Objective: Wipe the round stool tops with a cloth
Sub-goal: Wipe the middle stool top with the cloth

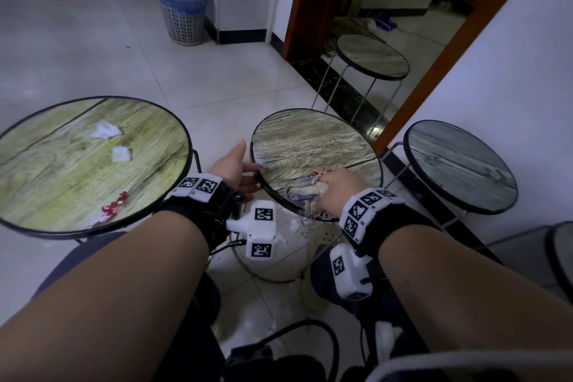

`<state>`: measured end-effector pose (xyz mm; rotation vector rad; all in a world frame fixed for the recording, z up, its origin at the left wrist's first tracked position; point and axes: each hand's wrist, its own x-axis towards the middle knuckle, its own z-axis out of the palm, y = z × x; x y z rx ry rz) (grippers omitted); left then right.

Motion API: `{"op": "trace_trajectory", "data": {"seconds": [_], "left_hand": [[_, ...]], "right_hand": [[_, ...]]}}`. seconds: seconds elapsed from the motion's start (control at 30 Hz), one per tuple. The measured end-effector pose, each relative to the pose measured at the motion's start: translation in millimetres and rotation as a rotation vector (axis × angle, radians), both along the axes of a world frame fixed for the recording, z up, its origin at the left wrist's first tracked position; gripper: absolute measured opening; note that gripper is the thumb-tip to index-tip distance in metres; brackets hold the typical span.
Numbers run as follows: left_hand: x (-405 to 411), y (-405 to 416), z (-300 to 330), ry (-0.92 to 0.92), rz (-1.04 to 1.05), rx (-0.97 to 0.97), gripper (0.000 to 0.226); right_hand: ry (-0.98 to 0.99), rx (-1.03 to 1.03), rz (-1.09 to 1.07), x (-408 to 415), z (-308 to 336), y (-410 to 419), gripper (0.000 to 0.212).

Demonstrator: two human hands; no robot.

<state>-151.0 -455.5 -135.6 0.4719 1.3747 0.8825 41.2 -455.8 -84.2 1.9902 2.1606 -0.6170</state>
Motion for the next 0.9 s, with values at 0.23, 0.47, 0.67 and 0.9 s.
{"op": "trace_trajectory", "data": {"seconds": [0.23, 0.47, 0.67, 0.9], "left_hand": [[-11, 15, 8, 0.0, 0.097, 0.04, 0.062], [-16, 28, 16, -0.128, 0.029, 0.089, 0.074], [-20, 35, 18, -0.169, 0.044, 0.097, 0.076], [-26, 41, 10, -0.152, 0.035, 0.095, 0.075]], "right_hand": [[0.049, -0.011, -0.049, -4, 3, 9, 0.022], [0.029, 0.001, -0.055, -10, 2, 19, 0.021], [0.016, -0.015, -0.047, -18, 4, 30, 0.026], [0.051, -0.025, -0.097, -24, 5, 39, 0.027]]}}
